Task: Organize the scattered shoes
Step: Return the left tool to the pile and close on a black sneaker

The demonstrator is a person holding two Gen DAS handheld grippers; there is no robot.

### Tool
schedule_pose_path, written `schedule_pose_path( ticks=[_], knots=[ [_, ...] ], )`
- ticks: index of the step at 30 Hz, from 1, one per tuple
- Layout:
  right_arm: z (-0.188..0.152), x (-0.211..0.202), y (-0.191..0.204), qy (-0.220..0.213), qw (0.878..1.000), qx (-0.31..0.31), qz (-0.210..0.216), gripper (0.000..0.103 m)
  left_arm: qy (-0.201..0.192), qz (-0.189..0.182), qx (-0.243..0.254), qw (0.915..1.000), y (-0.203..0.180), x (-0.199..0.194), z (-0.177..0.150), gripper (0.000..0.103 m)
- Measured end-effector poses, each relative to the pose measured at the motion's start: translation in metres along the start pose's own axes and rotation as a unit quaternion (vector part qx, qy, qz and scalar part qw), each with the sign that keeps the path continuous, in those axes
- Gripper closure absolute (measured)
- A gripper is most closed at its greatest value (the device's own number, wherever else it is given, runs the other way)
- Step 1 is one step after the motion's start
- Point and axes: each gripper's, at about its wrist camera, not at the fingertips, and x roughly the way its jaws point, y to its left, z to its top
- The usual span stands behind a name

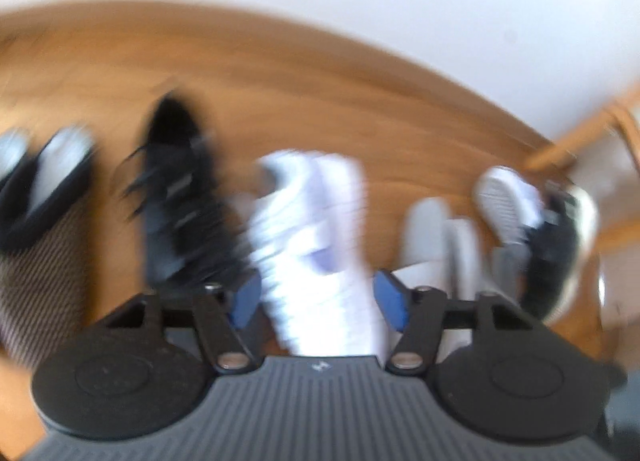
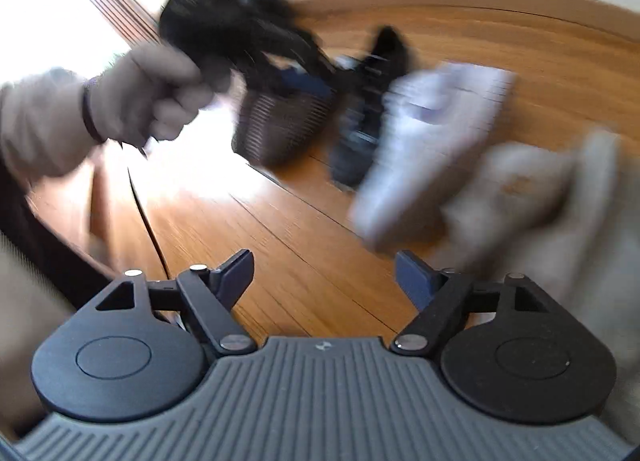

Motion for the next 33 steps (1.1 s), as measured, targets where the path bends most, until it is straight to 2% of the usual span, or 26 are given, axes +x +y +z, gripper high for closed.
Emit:
schedule_pose_path(
  ticks=[2, 4, 7, 10, 13, 16, 19, 21, 29, 33],
  knots=[
    [-0.019, -0.038, -0.04, 0.009, 0.997, 0.053, -0.058, 0.02, -0.004, -0.03, 0.036, 0.9989, -0.045, 0.016, 0.011, 0.027],
    [-0.04, -0.068, -0.076, 0.005, 0.988, 0.112, -0.105, 0.019, 0.005, -0.057, 0.044, 0.9974, -0.081, 0.037, 0.017, 0.027],
    [-0.067, -0.096, -0.112, -0.011, 0.973, 0.179, -0.144, 0.019, 0.032, -0.085, 0.043, 0.9949, -0.129, 0.073, 0.019, 0.027],
    [-0.097, -0.118, -0.144, -0.05, 0.955, 0.24, -0.168, 0.019, 0.049, -0.103, 0.051, 0.9922, -0.178, 0.107, 0.017, 0.027],
    [-0.113, -0.132, -0.164, -0.083, 0.942, 0.277, -0.171, 0.018, 0.06, -0.115, 0.039, 0.9908, -0.212, 0.141, 0.013, 0.024],
    [-0.126, -0.138, -0.176, -0.093, 0.935, 0.296, -0.17, 0.018, 0.085, -0.124, -0.022, 0.9884, -0.227, 0.176, 0.006, 0.023],
    [-0.136, -0.136, -0.185, -0.09, 0.934, 0.303, -0.167, 0.017, 0.092, -0.122, -0.075, 0.9854, -0.231, 0.192, -0.002, 0.023],
    [-0.143, -0.136, -0.191, -0.086, 0.933, 0.307, -0.165, 0.017, 0.083, -0.132, -0.093, 0.9833, -0.232, 0.197, -0.006, 0.023],
    [-0.171, -0.125, -0.211, -0.05, 0.93, 0.328, -0.16, 0.017, 0.021, -0.176, -0.111, 0.9779, -0.25, 0.207, 0.002, 0.023],
    [-0.174, -0.124, -0.213, -0.045, 0.932, 0.325, -0.154, 0.017, 0.002, -0.185, -0.093, 0.9784, -0.271, 0.218, 0.018, 0.023]
  ],
)
